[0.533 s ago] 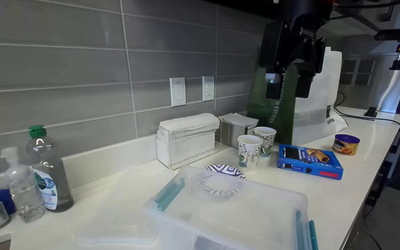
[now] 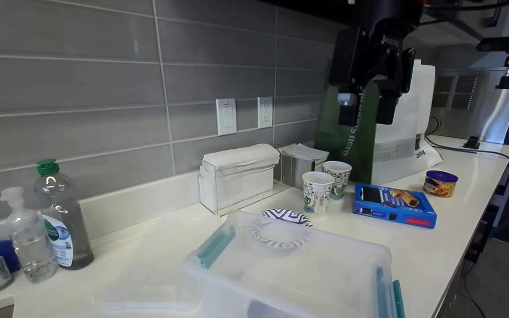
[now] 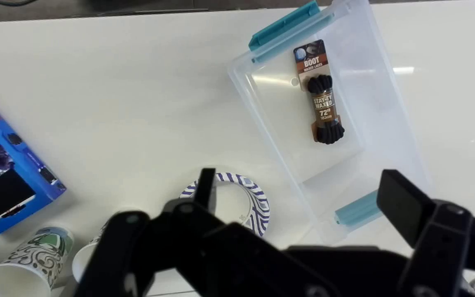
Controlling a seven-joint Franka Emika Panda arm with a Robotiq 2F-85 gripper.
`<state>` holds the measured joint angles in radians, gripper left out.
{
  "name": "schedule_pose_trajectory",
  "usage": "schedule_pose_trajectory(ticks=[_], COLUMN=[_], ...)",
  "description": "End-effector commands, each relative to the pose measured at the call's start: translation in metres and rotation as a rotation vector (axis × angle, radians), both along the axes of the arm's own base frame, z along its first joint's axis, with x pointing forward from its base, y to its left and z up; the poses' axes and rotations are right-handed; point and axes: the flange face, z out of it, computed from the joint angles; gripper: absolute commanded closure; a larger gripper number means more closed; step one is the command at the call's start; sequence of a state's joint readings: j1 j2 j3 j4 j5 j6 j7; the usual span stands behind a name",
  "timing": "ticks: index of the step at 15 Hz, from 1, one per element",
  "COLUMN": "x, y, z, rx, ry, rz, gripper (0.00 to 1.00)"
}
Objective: Put the orange can inside the clear lunch box
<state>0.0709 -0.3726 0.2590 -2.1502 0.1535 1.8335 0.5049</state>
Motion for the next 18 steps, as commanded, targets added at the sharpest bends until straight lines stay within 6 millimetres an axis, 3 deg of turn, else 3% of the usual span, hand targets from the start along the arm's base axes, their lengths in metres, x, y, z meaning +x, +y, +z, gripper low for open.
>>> schedule_pose_trajectory(ticks=[1, 3, 7, 11, 15, 18], x=[0.0, -0.001, -0.019, -0.065, -0.12, -0.14], y=[0.0, -0.002, -0.04, -0.083, -0.137, -0.196], z=[0.0, 0.001, 0.012, 0.03, 0.042, 0.036], rx=[0.0, -0.012, 0.052, 0.105, 0.035, -0.065], ry=[0.001, -0.01, -0.025, -0.016, 0.012, -0.081], rz=[0.0, 0.019, 0.036, 0.076, 0.016, -0.045], gripper=[0.0, 0.0, 0.0, 0.0, 0.0, 0.0])
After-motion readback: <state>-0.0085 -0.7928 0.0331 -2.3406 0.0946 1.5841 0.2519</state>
